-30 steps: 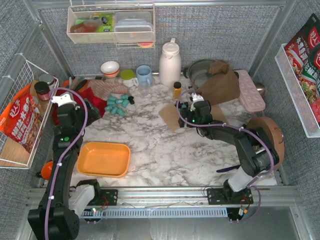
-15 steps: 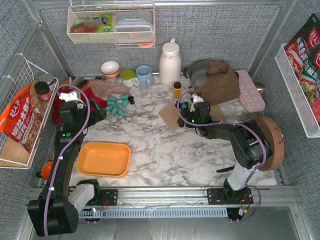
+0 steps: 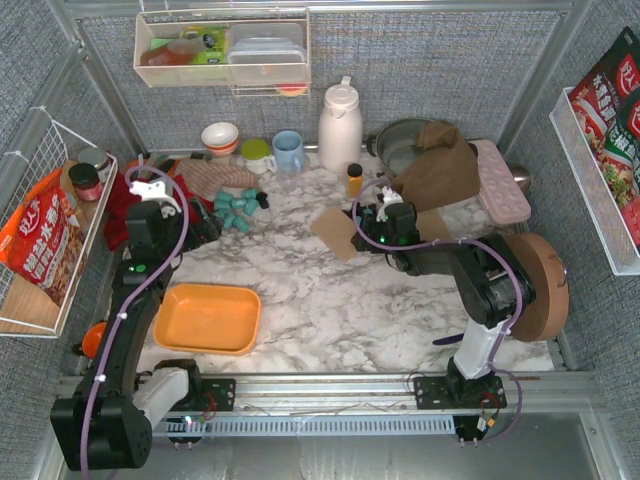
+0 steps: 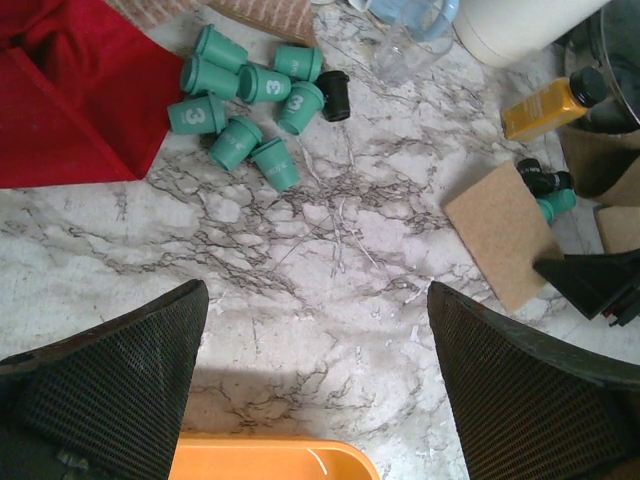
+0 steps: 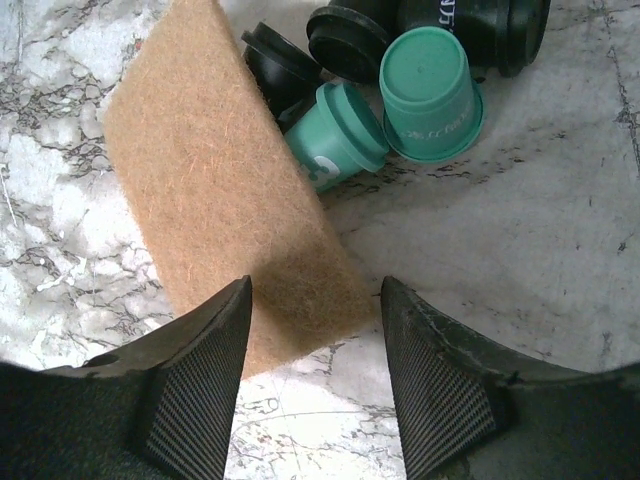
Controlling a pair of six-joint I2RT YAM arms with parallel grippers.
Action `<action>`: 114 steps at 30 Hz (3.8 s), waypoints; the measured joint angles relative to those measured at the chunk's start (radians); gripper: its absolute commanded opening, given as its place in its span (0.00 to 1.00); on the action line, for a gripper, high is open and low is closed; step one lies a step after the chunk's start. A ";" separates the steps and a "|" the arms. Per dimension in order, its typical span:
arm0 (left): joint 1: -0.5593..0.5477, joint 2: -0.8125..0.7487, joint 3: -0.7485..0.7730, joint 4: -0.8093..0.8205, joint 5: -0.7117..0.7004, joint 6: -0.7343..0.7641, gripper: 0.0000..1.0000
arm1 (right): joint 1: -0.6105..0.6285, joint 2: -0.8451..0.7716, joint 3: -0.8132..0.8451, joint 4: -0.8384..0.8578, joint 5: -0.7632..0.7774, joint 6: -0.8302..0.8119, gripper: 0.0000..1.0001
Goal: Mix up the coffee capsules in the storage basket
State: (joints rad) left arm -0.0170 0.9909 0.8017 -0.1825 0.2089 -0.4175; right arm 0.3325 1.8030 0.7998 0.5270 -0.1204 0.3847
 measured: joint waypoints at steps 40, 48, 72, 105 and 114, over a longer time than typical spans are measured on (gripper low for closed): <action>-0.138 0.052 0.049 -0.080 -0.162 0.070 0.99 | 0.001 -0.105 0.030 -0.058 -0.076 0.013 0.00; -0.138 0.021 0.051 -0.081 -0.189 0.077 0.99 | 0.014 -0.161 0.064 -0.101 -0.140 0.060 0.00; -0.138 -0.033 0.051 -0.082 -0.208 0.088 0.99 | 0.021 -0.912 -0.043 -0.598 0.574 -0.193 0.00; -0.138 -0.041 0.050 -0.082 -0.206 0.095 0.99 | -0.170 -0.636 -0.216 -0.374 0.559 -0.097 0.12; -0.138 -0.037 0.049 -0.082 -0.205 0.096 0.99 | -0.200 -0.659 -0.221 -0.377 0.587 -0.076 0.50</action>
State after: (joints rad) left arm -0.1555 0.9543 0.8509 -0.2642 0.0036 -0.3218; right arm 0.1326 1.1442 0.5785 0.1505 0.4667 0.3088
